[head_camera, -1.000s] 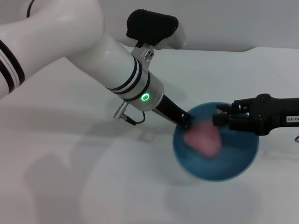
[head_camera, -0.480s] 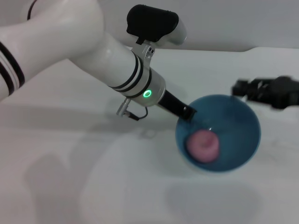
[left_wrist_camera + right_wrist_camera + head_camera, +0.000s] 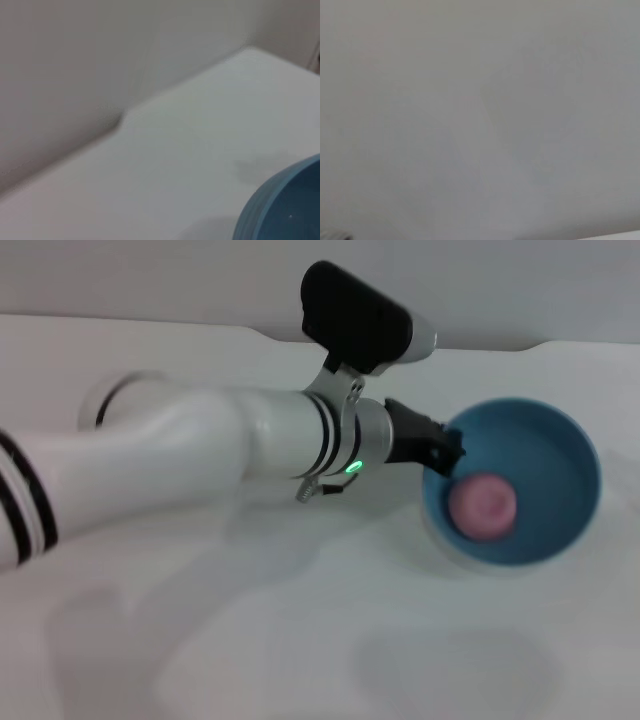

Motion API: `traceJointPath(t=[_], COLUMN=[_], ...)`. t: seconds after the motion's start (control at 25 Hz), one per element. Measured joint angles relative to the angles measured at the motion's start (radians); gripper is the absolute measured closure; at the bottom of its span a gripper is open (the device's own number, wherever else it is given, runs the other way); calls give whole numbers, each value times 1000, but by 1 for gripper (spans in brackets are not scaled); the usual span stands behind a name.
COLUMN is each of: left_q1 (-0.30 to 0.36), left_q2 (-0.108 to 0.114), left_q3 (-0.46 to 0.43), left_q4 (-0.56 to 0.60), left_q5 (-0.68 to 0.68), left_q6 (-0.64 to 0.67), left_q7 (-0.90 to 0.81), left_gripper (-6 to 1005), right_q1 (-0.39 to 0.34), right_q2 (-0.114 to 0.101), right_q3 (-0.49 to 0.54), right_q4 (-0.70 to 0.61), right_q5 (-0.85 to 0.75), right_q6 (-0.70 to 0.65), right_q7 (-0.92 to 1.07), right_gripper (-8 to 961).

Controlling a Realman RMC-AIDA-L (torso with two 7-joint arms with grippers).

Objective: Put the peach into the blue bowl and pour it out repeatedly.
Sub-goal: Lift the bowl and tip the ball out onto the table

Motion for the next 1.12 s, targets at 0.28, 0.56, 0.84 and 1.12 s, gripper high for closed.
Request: traceJointPath(t=[0.28, 0.56, 0.84, 1.12], left_q1=[95, 112, 114, 119], left_q2=[1, -4, -5, -4], left_q3=[167, 329, 416, 464], left_q4=[-35, -108, -153, -205], left_q5=[0, -5, -9, -22], left_q6=[-427, -698, -844, -1006], left_q7=[225, 484, 672, 772], left_gripper=[999, 1000, 1000, 999], right_q1=[-42, -36, -28, -28], right_q2=[1, -3, -2, 5], right_q3=[68, 71, 72, 74], right_q4=[6, 35, 42, 43], right_q5=[1, 2, 3, 16], right_q6=[-4, 1, 2, 4], right_q7=[0, 0, -5, -5], right_gripper=[593, 593, 593, 593])
